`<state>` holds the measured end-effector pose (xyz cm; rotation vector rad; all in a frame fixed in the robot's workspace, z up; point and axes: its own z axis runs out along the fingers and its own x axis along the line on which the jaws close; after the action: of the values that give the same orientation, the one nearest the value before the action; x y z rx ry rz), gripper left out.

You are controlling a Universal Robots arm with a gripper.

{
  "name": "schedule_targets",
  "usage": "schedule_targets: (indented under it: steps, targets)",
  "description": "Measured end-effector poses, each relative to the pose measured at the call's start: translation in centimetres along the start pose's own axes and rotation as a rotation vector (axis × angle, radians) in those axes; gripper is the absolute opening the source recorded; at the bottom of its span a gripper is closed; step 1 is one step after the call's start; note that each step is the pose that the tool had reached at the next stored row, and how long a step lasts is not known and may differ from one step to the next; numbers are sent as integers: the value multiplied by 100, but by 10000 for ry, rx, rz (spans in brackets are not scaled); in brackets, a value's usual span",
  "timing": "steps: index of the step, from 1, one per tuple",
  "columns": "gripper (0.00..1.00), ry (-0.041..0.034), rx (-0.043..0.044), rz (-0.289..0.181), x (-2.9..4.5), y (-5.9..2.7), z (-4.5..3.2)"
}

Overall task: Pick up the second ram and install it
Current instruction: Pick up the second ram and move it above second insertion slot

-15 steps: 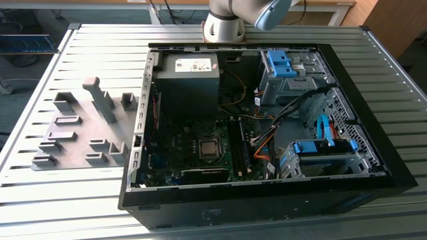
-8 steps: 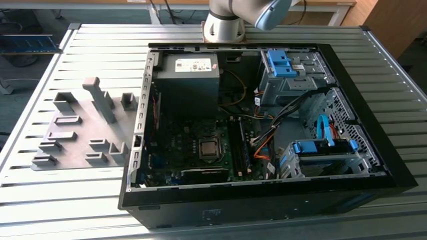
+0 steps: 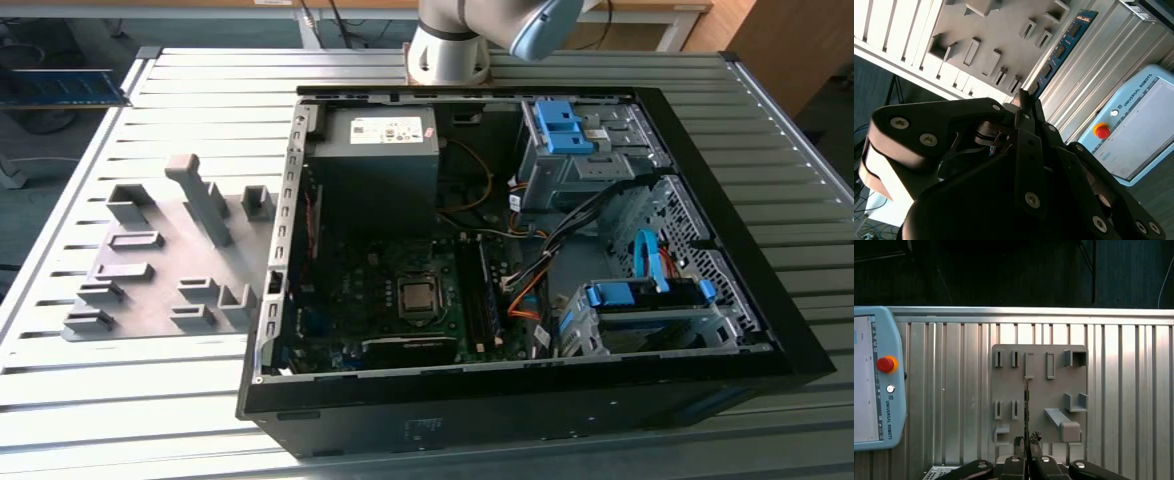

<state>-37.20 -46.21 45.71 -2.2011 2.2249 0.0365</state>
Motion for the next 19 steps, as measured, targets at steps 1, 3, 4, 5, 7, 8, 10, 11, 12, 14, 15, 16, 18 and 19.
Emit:
schedule_targets:
  steps: [1,3,4,5,7,8,10,11,12,14,15,16,18,19]
  targets:
    - [14,0,1,1,0,-5,0]
    - [14,0,1,0,0,-14,0]
    - [14,0,1,1,0,-19,0]
    - [14,0,0,1,0,-23,0]
    - [14,-1,1,1,0,-31,0]
    - [14,0,0,1,0,-35,0]
    - [14,0,0,1,0,-41,0]
    - [14,-1,1,1,0,-44,0]
    - [14,0,1,1,0,-48,0]
    - [14,-1,1,1,-1,-55,0]
    - [14,0,1,0,0,-58,0]
    - [14,0,1,0,0,-61,0]
    - [14,0,0,0,-1,-67,0]
    - [14,0,1,1,-1,-71,0]
